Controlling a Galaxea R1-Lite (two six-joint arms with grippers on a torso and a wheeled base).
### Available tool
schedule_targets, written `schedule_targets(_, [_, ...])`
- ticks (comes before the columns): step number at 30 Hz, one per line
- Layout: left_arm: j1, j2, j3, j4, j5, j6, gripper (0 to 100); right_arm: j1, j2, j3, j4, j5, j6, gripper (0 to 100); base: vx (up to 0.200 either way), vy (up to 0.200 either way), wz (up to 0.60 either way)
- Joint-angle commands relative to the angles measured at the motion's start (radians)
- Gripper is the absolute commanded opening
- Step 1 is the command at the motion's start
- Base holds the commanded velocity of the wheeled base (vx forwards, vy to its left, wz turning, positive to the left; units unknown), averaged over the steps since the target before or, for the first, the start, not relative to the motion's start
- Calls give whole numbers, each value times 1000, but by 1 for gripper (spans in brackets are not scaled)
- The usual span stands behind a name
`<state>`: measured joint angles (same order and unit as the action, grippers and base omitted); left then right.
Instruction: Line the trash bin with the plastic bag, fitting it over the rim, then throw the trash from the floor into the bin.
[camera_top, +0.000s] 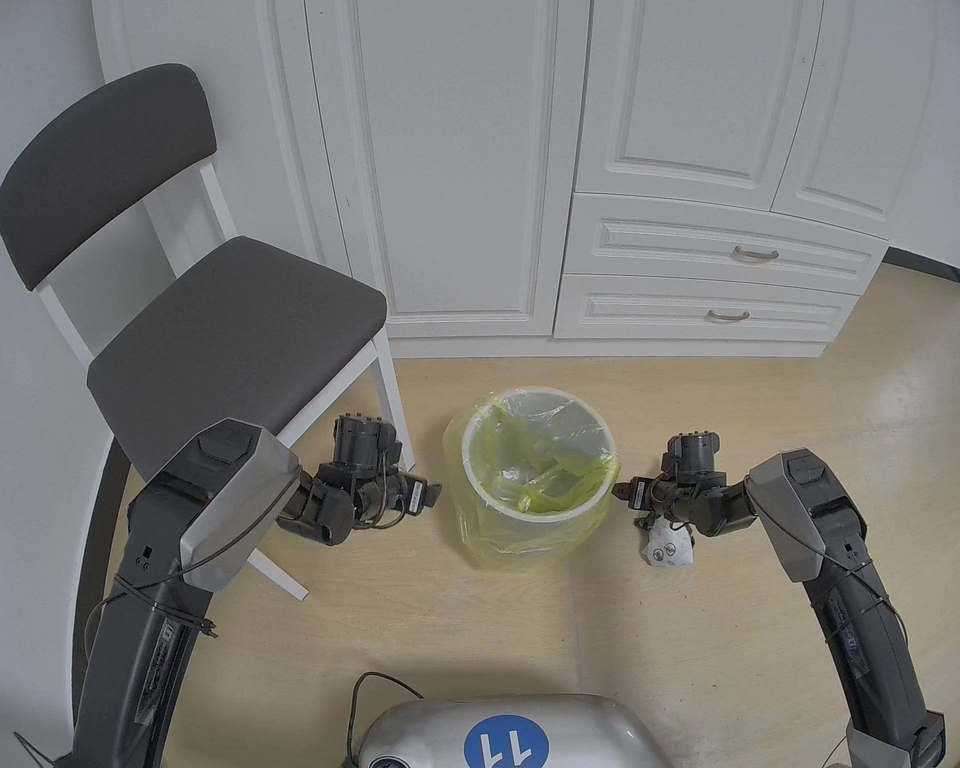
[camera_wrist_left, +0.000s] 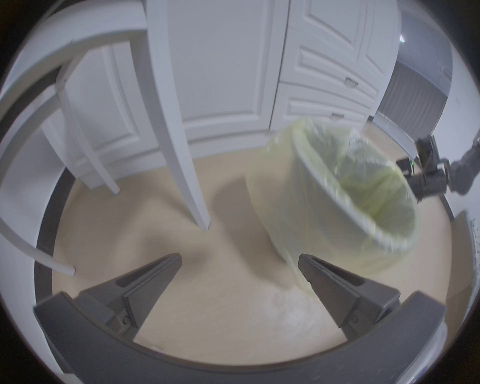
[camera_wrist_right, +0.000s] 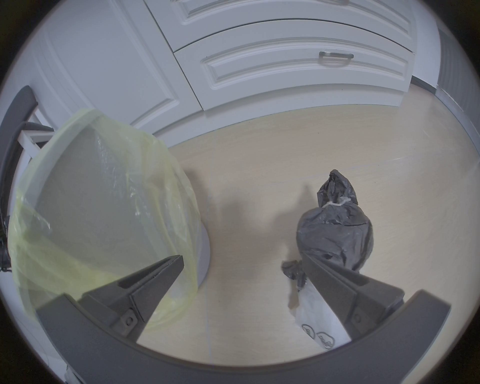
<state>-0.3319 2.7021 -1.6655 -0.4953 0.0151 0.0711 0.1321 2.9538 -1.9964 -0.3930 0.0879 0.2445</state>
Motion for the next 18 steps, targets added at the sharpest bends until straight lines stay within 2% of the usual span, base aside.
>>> schedule_targets(1, [37, 94, -214, 44, 40, -1, 100, 15, 42, -4, -93, -16, 47, 100, 0, 0, 0])
schedule_targets(2, [42, 137, -289, 60, 63, -2, 100, 15, 44, -4, -110, -14, 50, 100, 0, 0, 0])
schedule_targets(4, [44, 177, -334, 61, 88, -8, 100, 15, 45, -4, -113, -13, 50, 100, 0, 0, 0])
schedule_targets(12, [48, 203, -334, 34, 86, -22, 100, 20, 14, -4, -106, 3, 36, 100, 0, 0, 0])
schedule_targets(15, [50, 203, -334, -15, 80, -33, 100, 30, -13, 37, -106, 35, 36, 100, 0, 0, 0])
schedule_targets(18, [50, 200, -334, -37, 65, -42, 100, 34, -75, 157, -110, 99, 22, 100, 0, 0, 0])
